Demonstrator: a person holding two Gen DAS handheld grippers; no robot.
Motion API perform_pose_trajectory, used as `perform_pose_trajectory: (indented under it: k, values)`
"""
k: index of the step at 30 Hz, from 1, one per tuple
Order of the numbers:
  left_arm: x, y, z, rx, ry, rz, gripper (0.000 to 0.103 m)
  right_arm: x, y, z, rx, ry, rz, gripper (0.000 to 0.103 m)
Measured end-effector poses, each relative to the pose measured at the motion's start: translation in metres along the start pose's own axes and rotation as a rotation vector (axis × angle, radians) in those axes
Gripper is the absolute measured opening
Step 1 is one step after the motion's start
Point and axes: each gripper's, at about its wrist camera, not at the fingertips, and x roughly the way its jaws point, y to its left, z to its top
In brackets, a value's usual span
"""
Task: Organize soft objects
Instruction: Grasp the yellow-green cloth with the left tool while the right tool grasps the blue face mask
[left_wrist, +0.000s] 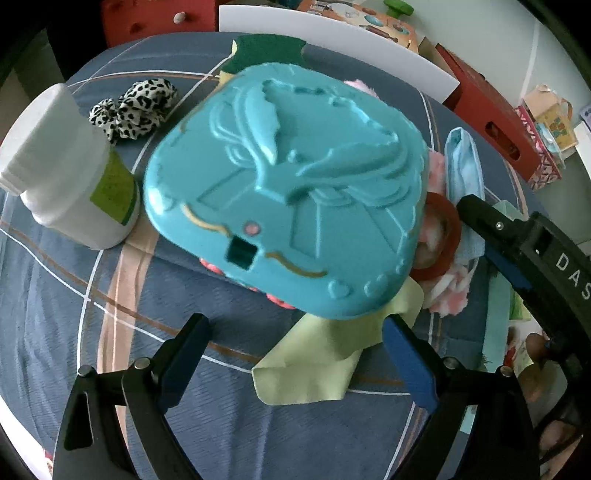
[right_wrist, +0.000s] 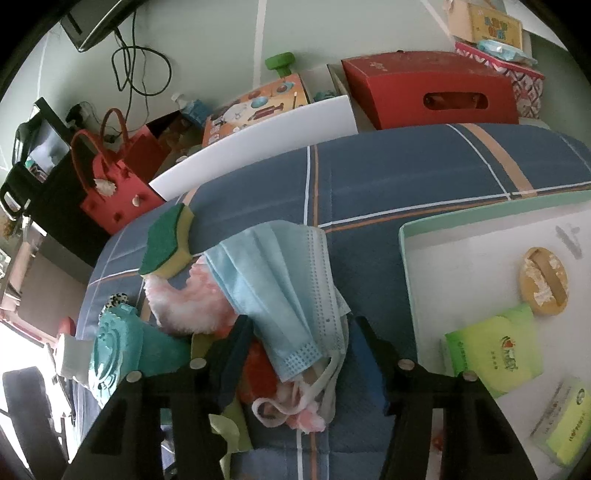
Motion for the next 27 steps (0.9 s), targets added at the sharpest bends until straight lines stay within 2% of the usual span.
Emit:
perform_pose_trajectory:
  k: [2, 6, 8, 12, 14, 17, 27]
  values:
    - [0.003, -0.006, 0.001, 0.009, -0.002, 0.008, 0.094, 0.002, -0.002, 0.0, 0.009, 0.004, 0.007, 0.05]
    - [0.007, -0.018, 0.001, 0.03, -0.004, 0.019, 0.09, 0.004, -0.005, -0.002, 0.017, 0.012, 0.014, 0.035]
    - [0.013, -0.034, 0.004, 0.041, -0.007, 0.028, 0.078, 0.004, -0.004, -0.003, 0.012, 0.011, 0.014, 0.03]
    - [0.011, -0.039, 0.001, 0.043, -0.017, 0.02, 0.063, 0.002, -0.003, -0.003, 0.005, 0.01, 0.006, 0.019]
    - [0.008, -0.04, 0.002, 0.036, -0.021, 0.011, 0.05, 0.001, -0.003, -0.003, 0.004, 0.007, 0.0, 0.017]
    - [0.005, -0.039, -0.001, 0.026, -0.017, -0.02, 0.036, -0.002, -0.002, -0.003, 0.001, -0.001, -0.008, 0.015]
    - [0.009, -0.032, 0.002, 0.023, -0.003, -0.066, 0.017, -0.03, -0.003, 0.001, -0.001, -0.061, -0.035, 0.01]
